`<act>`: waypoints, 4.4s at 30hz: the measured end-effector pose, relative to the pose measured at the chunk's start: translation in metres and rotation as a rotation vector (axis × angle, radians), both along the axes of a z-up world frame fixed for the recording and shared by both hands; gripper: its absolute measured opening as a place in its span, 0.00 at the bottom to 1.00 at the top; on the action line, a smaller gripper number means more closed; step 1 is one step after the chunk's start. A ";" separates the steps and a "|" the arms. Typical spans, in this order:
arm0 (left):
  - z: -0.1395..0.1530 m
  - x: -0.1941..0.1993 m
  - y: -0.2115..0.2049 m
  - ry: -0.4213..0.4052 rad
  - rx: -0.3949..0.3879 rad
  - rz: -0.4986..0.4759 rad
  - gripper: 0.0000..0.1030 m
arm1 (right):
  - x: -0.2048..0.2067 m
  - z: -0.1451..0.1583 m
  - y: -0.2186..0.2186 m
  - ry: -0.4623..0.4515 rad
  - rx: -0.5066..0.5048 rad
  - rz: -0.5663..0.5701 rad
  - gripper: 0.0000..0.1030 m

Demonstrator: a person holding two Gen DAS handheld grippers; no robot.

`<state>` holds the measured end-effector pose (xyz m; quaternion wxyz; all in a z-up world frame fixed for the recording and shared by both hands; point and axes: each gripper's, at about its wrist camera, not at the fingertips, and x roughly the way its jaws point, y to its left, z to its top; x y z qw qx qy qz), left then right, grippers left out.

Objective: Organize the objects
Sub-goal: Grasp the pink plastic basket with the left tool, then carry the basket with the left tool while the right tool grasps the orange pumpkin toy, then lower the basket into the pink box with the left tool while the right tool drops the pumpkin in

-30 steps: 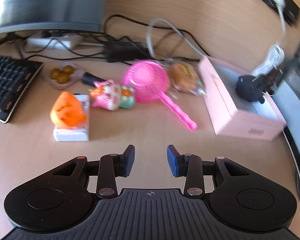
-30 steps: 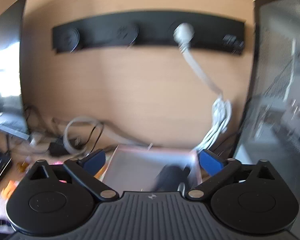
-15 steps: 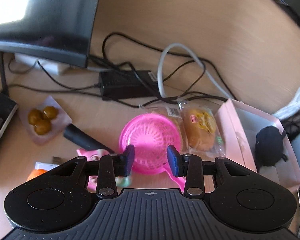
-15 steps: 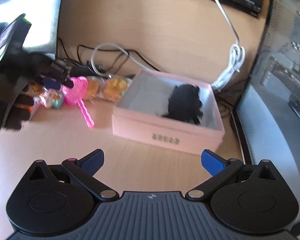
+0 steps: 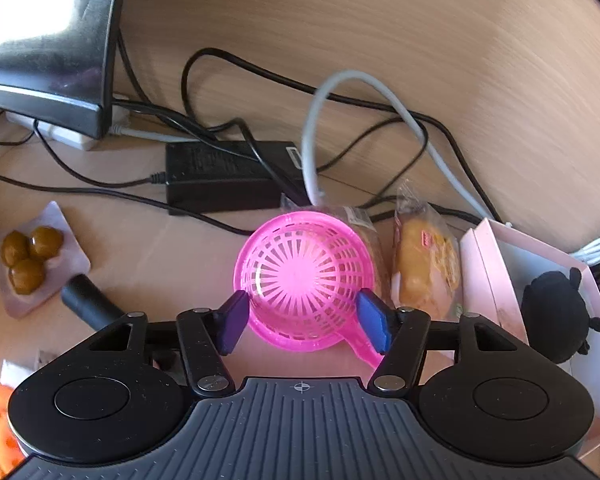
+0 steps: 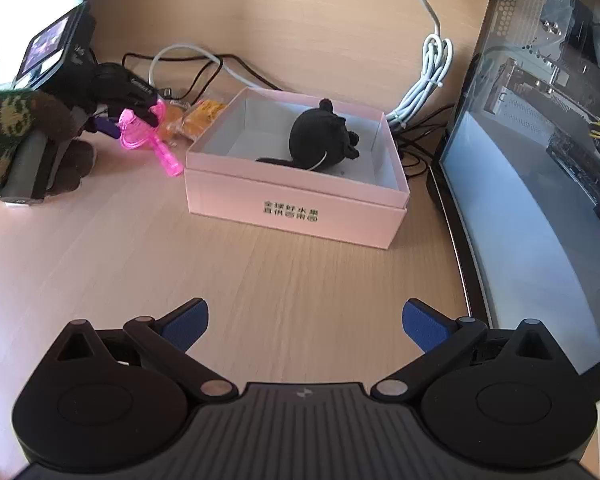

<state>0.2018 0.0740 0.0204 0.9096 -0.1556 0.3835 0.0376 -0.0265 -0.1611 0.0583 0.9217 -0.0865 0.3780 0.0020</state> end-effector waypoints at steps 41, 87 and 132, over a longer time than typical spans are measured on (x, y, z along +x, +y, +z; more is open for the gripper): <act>0.010 -0.161 0.005 0.141 -0.024 -0.202 0.60 | 0.028 -0.015 -0.005 -0.023 0.107 0.057 1.00; 0.053 -0.291 0.182 0.003 0.123 -0.033 0.59 | 0.119 -0.008 0.287 0.027 0.232 0.474 0.80; 0.107 0.004 -0.149 -0.261 0.114 -0.555 0.59 | -0.038 0.043 -0.026 -0.129 0.140 -0.177 0.45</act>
